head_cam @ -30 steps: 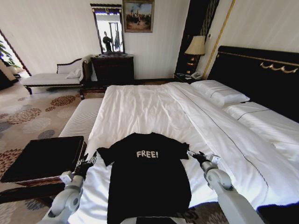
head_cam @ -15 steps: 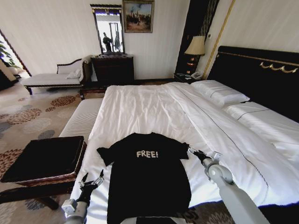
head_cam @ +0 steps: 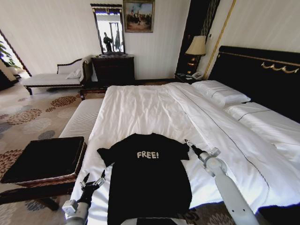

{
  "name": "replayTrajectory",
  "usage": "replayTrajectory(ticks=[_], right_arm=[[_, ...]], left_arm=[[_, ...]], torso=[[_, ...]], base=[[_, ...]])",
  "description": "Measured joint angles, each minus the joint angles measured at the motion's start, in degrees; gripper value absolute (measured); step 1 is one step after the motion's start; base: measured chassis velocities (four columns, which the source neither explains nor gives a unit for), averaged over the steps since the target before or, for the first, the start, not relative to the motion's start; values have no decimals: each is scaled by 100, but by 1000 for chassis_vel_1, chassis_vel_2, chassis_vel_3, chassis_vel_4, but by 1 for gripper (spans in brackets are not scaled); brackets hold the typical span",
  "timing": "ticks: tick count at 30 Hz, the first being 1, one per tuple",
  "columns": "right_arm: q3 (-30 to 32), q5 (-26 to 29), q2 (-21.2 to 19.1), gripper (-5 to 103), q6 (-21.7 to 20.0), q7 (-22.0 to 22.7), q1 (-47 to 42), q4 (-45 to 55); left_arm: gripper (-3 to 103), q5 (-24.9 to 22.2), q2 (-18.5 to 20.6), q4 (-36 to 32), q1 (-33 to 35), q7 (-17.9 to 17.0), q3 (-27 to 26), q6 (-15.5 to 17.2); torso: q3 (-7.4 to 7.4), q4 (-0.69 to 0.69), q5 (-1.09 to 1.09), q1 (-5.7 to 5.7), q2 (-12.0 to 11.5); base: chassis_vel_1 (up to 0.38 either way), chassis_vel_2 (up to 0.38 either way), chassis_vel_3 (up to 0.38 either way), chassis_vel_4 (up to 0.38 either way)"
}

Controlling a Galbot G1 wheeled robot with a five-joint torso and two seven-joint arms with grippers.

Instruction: Fold the clothes on the bed and place them into the basket.

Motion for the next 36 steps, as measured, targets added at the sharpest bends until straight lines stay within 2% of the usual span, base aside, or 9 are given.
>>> replayTrajectory(ticks=[2,4,8,12,15,16,27,31,36], right_arm=[[60,74,48,90,0,2,-18,-26],[77,92,60,90,0,2,-24,-33],[214,180,170,68,0,2,-76,-24],[300,189,208,52,-7,-14,-215,69],[313,177,240,46,-10,-34,-282,93],[342,168,282,37,-12,-46,-304,93],[421,113,330,33,-3,-106,-250,14],[459,110,297,53,4,-136,-288,-20],[583,159,317,49,17,-136,-273,-64]], left_arm=[[100,0,-4,-30,27,0,2,0],[100,0,-4,-41,35,0,2,0],[100,-2,0,-122,55,-5,-2,19],[100,-1,6,-177,55,-18,9,42],[100,3,6,-190,53,-24,19,48],[100,4,6,-205,55,-26,20,53],[100,5,6,-278,70,-65,-19,85],[100,16,-16,-278,71,-79,-23,86],[100,20,-39,-307,82,-86,-27,86]], torso=[[0,0,0,0,0],[0,0,0,0,0],[0,0,1,0,0],[0,0,0,0,0],[0,-1,0,0,0],[0,0,1,0,0],[0,2,2,0,0],[0,-1,1,0,0],[0,1,1,0,0]], base=[[0,0,0,0],[0,0,0,0],[0,0,0,0],[0,0,0,0],[0,0,0,0],[0,0,0,0],[0,0,0,0],[0,0,0,0],[0,0,0,0]])
